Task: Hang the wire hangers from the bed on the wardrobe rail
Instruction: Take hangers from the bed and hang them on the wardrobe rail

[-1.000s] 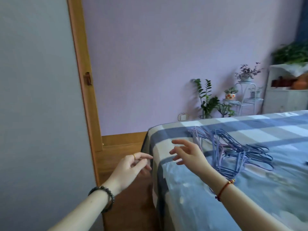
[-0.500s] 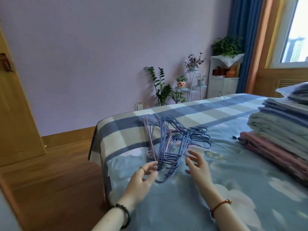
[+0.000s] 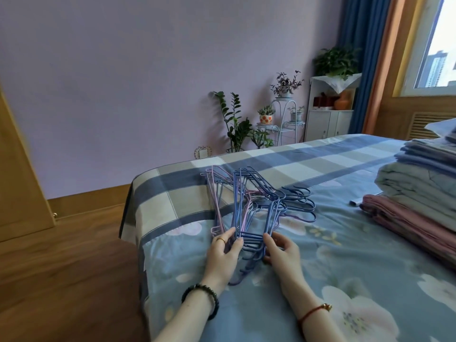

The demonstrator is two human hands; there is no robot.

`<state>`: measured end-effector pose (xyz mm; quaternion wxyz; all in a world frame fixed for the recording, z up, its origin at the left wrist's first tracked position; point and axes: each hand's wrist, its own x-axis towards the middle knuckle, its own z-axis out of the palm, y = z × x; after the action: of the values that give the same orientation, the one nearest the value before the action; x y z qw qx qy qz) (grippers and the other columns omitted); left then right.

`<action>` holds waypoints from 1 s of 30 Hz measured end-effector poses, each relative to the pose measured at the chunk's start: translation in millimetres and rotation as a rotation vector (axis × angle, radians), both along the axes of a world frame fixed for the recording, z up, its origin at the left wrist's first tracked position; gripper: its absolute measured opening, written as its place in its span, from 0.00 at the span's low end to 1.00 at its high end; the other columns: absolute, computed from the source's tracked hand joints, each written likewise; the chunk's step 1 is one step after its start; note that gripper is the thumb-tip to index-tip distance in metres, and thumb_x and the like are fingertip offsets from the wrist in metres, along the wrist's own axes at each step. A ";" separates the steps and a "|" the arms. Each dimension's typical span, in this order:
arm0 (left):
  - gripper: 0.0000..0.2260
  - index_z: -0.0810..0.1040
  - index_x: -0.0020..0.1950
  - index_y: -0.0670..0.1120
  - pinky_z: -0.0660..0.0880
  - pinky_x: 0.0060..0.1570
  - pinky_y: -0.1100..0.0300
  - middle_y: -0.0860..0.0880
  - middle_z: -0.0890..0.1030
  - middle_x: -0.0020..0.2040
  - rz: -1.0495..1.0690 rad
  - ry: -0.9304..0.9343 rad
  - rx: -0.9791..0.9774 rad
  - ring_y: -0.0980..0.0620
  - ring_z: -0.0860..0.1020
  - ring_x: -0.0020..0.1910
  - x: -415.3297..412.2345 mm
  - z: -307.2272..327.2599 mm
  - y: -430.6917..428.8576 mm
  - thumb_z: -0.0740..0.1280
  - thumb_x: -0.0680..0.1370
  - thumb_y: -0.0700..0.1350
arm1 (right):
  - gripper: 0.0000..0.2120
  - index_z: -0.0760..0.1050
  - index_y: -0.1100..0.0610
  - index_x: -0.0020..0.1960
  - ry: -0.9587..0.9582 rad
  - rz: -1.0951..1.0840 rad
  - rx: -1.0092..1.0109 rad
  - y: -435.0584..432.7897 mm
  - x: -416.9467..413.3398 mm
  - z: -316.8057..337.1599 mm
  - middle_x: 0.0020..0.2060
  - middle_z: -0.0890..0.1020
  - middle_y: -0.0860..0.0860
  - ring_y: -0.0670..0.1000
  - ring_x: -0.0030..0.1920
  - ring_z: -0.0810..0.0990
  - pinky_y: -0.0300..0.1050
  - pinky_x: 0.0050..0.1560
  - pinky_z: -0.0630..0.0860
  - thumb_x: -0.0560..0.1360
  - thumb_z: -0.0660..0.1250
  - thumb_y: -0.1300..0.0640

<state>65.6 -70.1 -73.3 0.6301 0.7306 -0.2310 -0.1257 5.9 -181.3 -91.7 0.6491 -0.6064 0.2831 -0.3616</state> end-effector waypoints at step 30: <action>0.06 0.77 0.47 0.55 0.73 0.54 0.70 0.54 0.79 0.49 -0.067 -0.066 -0.146 0.57 0.76 0.52 -6.7 55.0 46.9 0.63 0.78 0.44 | 0.12 0.72 0.58 0.45 -0.356 0.172 -0.106 60.3 -29.5 60.4 0.35 0.81 0.58 0.47 0.29 0.82 0.36 0.33 0.79 0.74 0.59 0.74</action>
<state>58.9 -23.2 -18.3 0.6693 0.6782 -0.2845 -0.1054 -23.6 -121.0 -31.3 0.6847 -0.5881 0.0914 -0.4207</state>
